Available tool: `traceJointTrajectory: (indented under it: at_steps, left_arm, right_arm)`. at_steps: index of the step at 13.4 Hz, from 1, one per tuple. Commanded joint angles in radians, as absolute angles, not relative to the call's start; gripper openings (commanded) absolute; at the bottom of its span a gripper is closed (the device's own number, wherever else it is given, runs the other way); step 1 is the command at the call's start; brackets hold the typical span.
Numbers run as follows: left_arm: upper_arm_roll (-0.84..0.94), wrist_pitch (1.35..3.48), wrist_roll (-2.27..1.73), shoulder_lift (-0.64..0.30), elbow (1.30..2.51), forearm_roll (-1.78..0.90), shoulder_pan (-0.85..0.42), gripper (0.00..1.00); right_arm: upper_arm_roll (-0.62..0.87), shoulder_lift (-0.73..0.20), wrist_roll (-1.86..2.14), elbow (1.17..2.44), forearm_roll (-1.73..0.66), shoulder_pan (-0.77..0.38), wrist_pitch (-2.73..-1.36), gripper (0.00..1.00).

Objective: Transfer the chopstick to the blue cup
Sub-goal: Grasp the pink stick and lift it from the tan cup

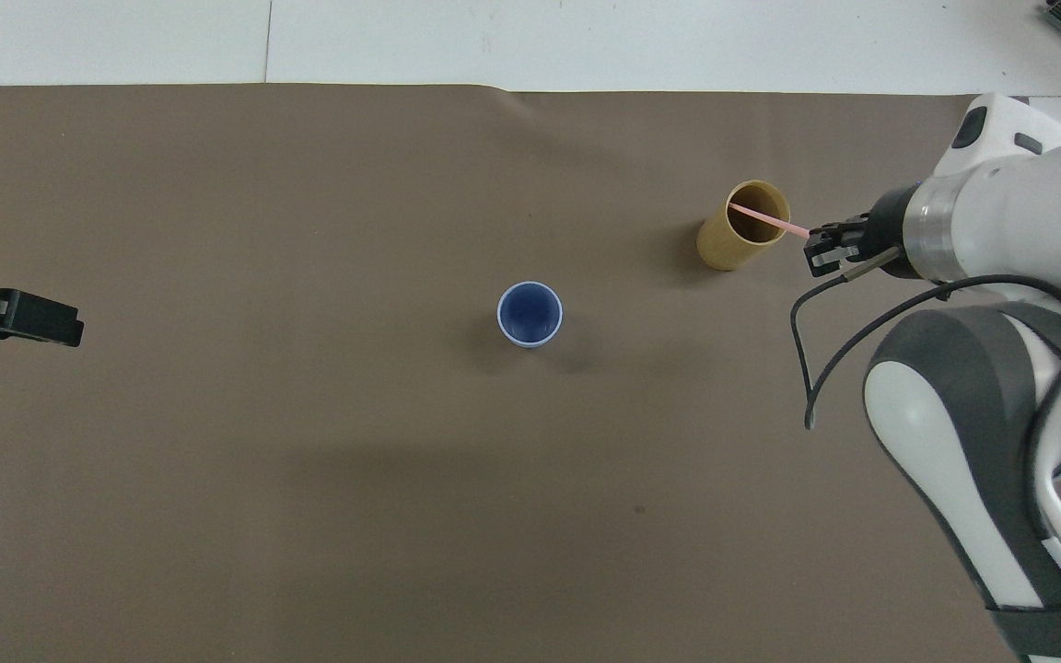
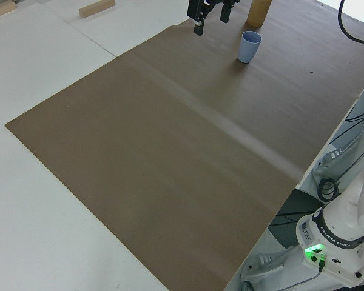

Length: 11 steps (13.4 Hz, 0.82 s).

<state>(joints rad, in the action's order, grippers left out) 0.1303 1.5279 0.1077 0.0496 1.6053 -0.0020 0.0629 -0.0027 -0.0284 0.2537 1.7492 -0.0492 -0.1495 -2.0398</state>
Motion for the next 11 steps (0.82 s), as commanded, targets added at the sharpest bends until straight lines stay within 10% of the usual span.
traceJointTrajectory:
  at_steps: [1,11]
  left_arm:
    - [0.135,1.514,0.109,0.069,1.6,-0.049,0.081,1.0]
    - [0.138,1.483,0.112,0.094,1.588,-0.064,0.083,1.0]
  right_arm:
    - [0.006,-0.034,0.206,1.625,-0.089,-0.132,-1.894,0.0]
    - [0.031,-0.071,-0.357,1.539,-0.066,-0.276,-1.805,0.0]
